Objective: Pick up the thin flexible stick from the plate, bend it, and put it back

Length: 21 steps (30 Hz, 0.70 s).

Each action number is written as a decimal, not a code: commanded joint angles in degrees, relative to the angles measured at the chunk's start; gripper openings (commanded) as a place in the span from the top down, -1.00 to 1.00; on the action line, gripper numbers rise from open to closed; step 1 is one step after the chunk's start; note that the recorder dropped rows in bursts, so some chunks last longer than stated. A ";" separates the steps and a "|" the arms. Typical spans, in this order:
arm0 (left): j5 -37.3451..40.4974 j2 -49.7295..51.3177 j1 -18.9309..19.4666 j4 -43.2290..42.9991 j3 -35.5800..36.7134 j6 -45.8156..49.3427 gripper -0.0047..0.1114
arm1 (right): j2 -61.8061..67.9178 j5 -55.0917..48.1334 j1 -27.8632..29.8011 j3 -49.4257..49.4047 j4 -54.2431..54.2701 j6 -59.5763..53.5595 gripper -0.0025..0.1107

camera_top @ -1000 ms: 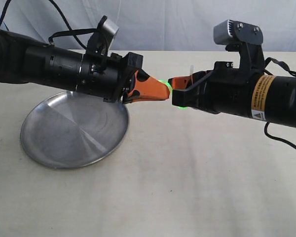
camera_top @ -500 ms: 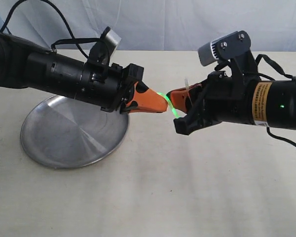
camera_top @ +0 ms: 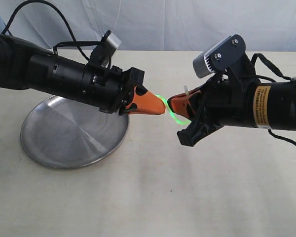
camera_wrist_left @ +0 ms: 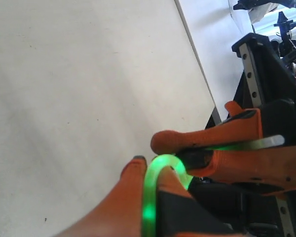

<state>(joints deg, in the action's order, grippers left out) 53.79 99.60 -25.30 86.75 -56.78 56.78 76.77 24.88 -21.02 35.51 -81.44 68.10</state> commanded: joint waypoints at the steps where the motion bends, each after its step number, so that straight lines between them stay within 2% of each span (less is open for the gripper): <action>1: -5.22 0.10 0.00 7.69 -0.69 -0.93 0.92 | -0.29 7.92 -1.37 -0.23 -5.66 -0.65 0.97; 21: -3.51 0.10 0.00 10.93 -0.69 -1.42 0.92 | -0.29 7.80 -1.37 -0.23 -18.50 -0.69 0.97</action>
<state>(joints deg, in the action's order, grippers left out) 52.36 100.05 -25.54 87.42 -56.61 56.67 76.44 24.99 -21.12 36.17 -94.65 68.10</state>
